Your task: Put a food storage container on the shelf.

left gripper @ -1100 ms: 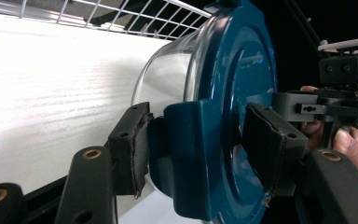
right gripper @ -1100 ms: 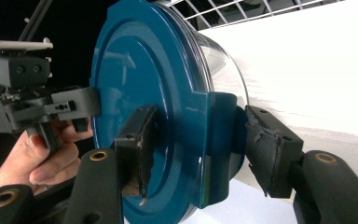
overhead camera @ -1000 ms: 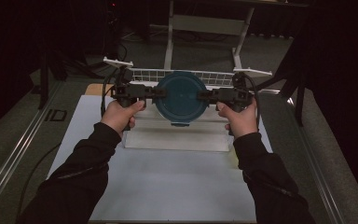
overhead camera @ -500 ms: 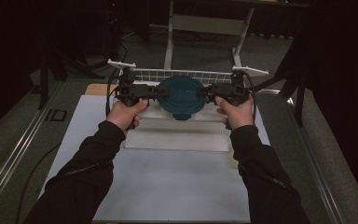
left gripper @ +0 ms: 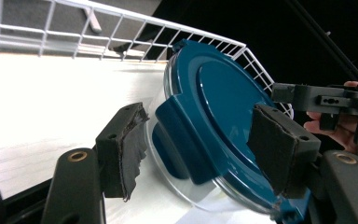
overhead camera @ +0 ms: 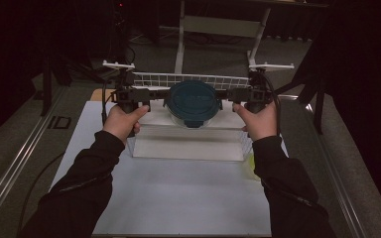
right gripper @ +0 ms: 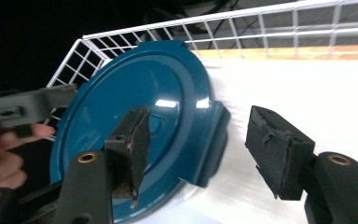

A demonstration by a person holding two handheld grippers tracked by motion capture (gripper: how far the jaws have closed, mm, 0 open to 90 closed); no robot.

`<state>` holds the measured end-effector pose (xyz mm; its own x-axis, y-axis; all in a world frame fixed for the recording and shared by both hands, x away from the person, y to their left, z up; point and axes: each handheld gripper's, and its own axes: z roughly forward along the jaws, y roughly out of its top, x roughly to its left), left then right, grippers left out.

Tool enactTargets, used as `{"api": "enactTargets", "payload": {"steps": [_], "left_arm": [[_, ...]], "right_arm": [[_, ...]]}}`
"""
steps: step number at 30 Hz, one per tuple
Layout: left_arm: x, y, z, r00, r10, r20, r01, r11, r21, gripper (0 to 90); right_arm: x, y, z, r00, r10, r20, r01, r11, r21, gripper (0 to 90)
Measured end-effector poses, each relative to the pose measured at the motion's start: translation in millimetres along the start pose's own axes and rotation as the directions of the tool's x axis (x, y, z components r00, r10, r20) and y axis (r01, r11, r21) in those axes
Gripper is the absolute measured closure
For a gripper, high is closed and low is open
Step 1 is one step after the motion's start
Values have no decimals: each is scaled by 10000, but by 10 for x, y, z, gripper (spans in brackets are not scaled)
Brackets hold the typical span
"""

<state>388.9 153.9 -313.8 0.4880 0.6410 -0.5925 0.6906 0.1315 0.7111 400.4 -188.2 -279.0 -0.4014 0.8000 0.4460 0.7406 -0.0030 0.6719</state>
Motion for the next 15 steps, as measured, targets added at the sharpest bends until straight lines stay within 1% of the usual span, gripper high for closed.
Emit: {"api": "enactTargets", "payload": {"steps": [2, 3, 4, 5, 6, 7, 8, 10, 11, 12, 13, 14, 15], "left_arm": [[-28, -21, -64, 9999, 125, -54, -125, 9999, -45, 371], [-46, -37, -92, 9998, 201, 13, -201, 9998, -74, 371], [-73, -57, -119, 9994, 339, -23, -339, 9994, -47, 370], [-105, -84, -151, 9988, 480, -58, -480, 9988, -96, 370], [-105, -84, -151, 9988, 480, -58, -480, 9988, -96, 369], [-152, -139, -201, 9977, 670, 121, -668, 9977, -108, 369], [-181, -176, -229, 9969, 778, 145, -775, 9969, -162, 354], [-215, -242, -278, 9959, 890, 172, -886, 9958, -234, 329], [-230, -299, -323, 9939, 1060, 312, -1048, 9937, -390, 325], [-237, -334, -347, 9911, 1236, 494, -1216, 9917, -425, 307], [-247, -382, -380, 9886, 1341, 689, -1311, 9903, -472, 264], [-255, -431, -407, 9863, 1450, 784, -1415, 9888, -483, 257], [-265, -481, -424, 9838, 1634, 736, -1604, 9860, -449, 257]], "right_arm": [[22, -25, -60, 9999, -129, -62, 128, 9998, -151, 408], [37, -44, -92, 9997, -259, -29, 258, 9994, -248, 407], [48, -64, -124, 9993, -369, -110, 365, 9988, -319, 414], [55, -90, -159, 9988, -420, -247, 410, 9984, -389, 439], [55, -90, -159, 9988, -420, -247, 410, 9984, -389, 439], [63, -123, -197, 9982, -480, -348, 460, 9975, -544, 446], [86, -190, -238, 9965, -711, -444, 686, 9962, -536, 468], [111, -267, -258, 9945, -873, -586, 845, 9952, -486, 476], [125, -318, -269, 9930, -927, -732, 893, 9948, -480, 514], [147, -389, -284, 9912, -1021, -844, 977, 9937, -547, 519], [160, -433, -290, 9895, -1166, -860, 1120, 9921, -559, 527], [174, -553, -293, 9855, -1177, -1226, 1124, 9924, -493, 618], [174, -553, -293, 9855, -1177, -1226, 1124, 9924, -493, 618]]}}
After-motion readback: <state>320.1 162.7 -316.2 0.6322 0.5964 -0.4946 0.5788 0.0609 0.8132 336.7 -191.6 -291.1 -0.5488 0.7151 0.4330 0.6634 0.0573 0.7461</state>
